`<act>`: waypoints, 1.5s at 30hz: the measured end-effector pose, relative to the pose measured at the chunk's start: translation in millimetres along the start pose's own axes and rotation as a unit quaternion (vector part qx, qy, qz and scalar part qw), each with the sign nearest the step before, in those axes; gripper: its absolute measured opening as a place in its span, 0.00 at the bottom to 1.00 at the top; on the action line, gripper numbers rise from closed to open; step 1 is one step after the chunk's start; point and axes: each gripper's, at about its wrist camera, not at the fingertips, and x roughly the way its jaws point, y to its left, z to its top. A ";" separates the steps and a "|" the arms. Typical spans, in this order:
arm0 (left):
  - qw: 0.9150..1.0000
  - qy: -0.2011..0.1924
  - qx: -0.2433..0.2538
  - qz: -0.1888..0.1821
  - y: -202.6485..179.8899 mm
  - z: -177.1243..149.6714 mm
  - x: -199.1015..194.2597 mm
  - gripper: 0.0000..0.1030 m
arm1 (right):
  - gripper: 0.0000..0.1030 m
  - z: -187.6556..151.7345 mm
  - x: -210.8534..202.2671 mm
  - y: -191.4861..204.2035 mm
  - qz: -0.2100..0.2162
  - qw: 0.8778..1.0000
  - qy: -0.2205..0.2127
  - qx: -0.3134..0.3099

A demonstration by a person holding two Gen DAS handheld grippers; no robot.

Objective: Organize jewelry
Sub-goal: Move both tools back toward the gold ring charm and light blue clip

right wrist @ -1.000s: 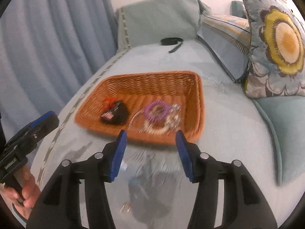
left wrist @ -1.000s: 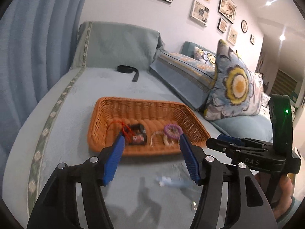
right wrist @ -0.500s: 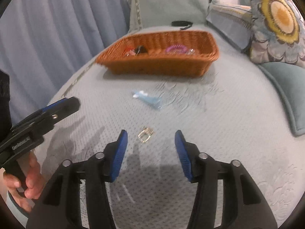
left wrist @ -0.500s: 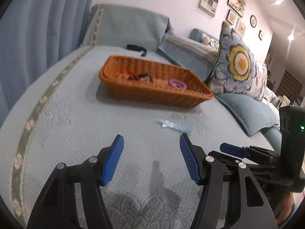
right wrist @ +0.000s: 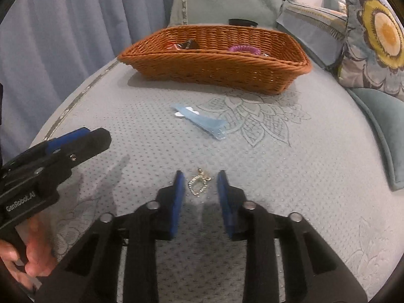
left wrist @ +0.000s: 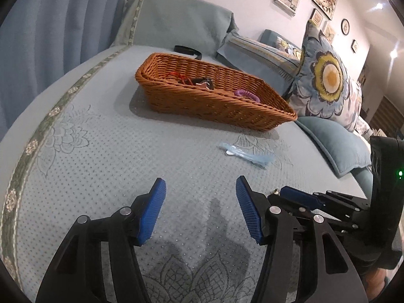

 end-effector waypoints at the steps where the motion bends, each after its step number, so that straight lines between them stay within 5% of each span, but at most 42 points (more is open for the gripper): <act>1: 1.000 0.001 0.003 0.000 -1.2 0.1 0.3 0.54 | 0.09 -0.3 -0.8 -2.8 -0.005 1.000 0.001 0.001; 8: 0.998 0.021 0.022 -0.047 -21.5 6.0 12.7 0.51 | 0.06 -2.4 -5.9 -33.0 -0.029 0.999 0.006 0.015; 13: 0.997 0.046 0.045 -0.046 -51.0 10.2 37.9 0.51 | 0.06 1.7 -4.5 -60.1 -0.026 0.999 0.009 0.041; 18: 0.998 0.050 0.007 -0.042 -49.4 27.3 55.8 0.51 | 0.08 3.9 -11.6 -74.2 0.060 0.997 0.018 0.050; 20: 0.998 0.047 -0.016 -0.048 -36.7 28.8 53.2 0.51 | 0.20 4.5 -15.9 -69.4 0.086 0.995 0.012 0.045; 22: 0.997 0.046 -0.033 -0.044 -23.7 27.1 48.8 0.51 | 0.51 6.5 -18.5 -60.9 0.079 0.997 -0.001 0.028; 27: 0.996 0.044 -0.057 -0.054 -9.3 21.2 42.9 0.51 | 0.48 8.3 -8.2 -38.6 0.074 0.997 0.003 0.009; 29: 0.996 0.043 -0.053 -0.057 -11.2 20.8 42.8 0.51 | 0.40 7.0 1.2 -29.4 0.048 0.999 0.011 -0.006; 31: 0.996 0.042 -0.046 -0.060 -12.9 21.1 42.9 0.51 | 0.20 8.8 4.2 -21.2 0.019 1.000 0.008 -0.022; 39: 0.995 0.073 -0.003 -0.073 -41.1 22.2 57.2 0.51 | 0.19 5.8 0.0 -55.2 -0.010 1.000 0.011 0.016; 45: 0.996 0.087 0.029 0.007 -84.5 31.0 93.3 0.53 | 0.19 5.8 -2.3 -81.7 0.005 0.998 0.016 0.058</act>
